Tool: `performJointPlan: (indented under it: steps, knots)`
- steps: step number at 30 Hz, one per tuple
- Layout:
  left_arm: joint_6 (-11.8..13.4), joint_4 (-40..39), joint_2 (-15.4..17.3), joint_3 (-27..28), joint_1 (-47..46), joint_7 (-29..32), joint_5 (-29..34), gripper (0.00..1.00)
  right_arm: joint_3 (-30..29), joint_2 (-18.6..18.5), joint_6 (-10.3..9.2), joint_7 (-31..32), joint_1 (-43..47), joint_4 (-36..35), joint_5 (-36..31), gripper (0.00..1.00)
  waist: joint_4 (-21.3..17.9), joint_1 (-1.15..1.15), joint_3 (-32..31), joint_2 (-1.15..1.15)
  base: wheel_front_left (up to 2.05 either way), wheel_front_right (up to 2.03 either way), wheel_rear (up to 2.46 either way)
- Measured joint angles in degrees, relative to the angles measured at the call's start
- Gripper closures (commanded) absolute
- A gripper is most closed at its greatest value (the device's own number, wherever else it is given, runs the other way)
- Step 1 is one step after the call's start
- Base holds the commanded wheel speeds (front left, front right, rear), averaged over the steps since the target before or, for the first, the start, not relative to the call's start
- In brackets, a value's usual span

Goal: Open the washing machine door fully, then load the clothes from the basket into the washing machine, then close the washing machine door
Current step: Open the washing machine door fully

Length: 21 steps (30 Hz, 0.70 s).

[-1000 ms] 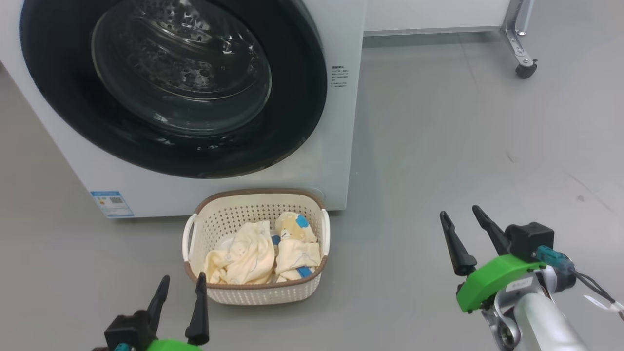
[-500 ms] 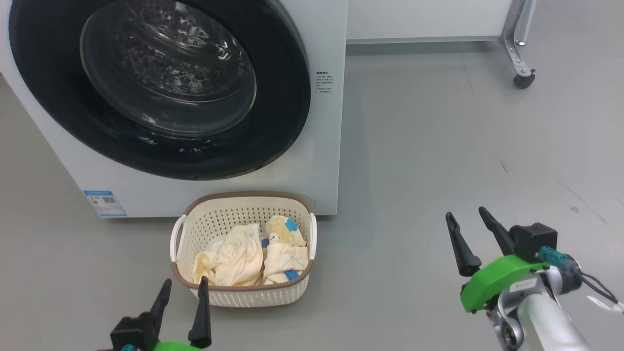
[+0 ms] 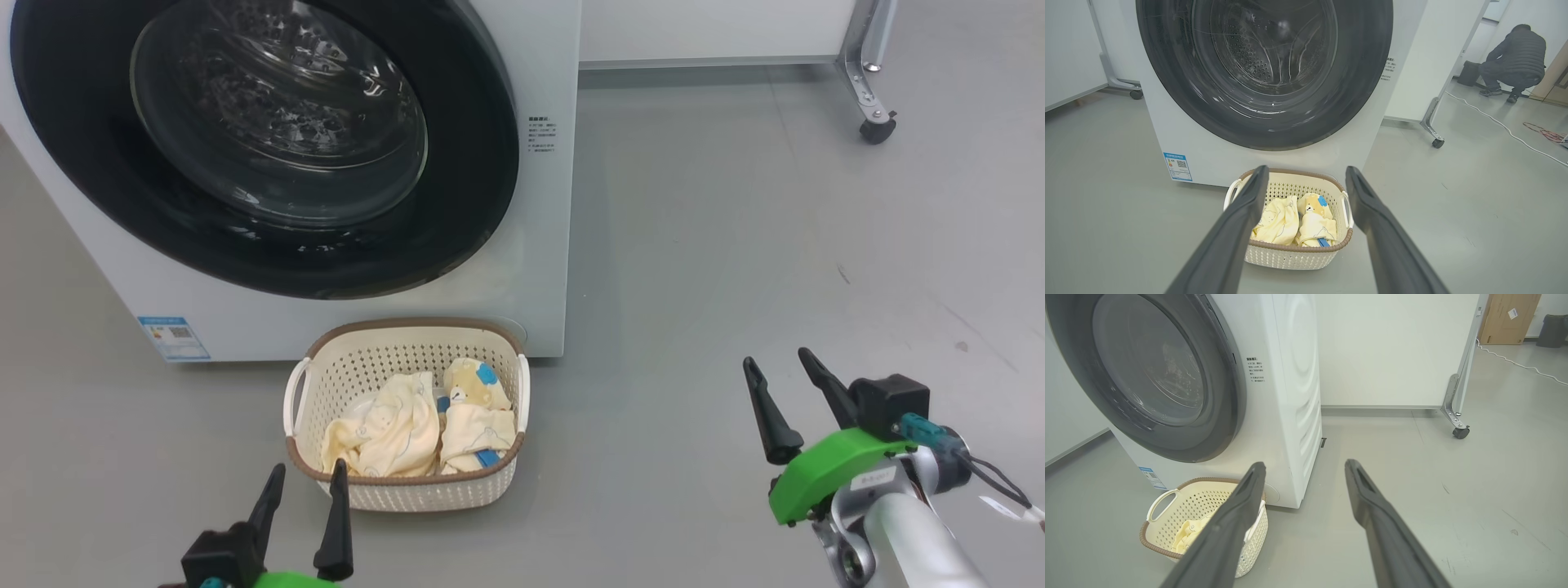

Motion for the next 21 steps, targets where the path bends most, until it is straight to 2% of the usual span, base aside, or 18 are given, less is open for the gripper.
performJointPlan:
  steps: [18,19,20,21]
  knots:
    - [-0.01,-0.32,0.00,0.43,0.00,0.00,0.43,0.00,-0.27,0.00,0.00,0.00,0.00,-0.31,0.00,0.00,0.10,0.00,0.76,0.00,0.00,0.00,0.00]
    - [-0.01,-0.32,0.00,0.42,0.00,0.00,0.43,0.00,-0.23,0.00,0.00,0.00,0.00,-0.66,0.07,0.53,0.15,0.00,0.81,0.00,0.00,0.00,0.00]
    - [-0.01,-0.32,0.00,0.41,0.00,0.00,0.42,0.00,-0.07,0.00,0.00,0.00,0.00,-1.10,0.22,1.00,0.21,0.00,0.87,0.00,0.00,0.00,0.00]
    - [0.00,-0.32,0.00,0.37,-0.01,0.00,0.42,0.00,0.04,0.00,0.00,0.00,0.00,-1.44,0.35,1.00,0.27,0.00,0.93,0.00,0.00,0.00,0.00]
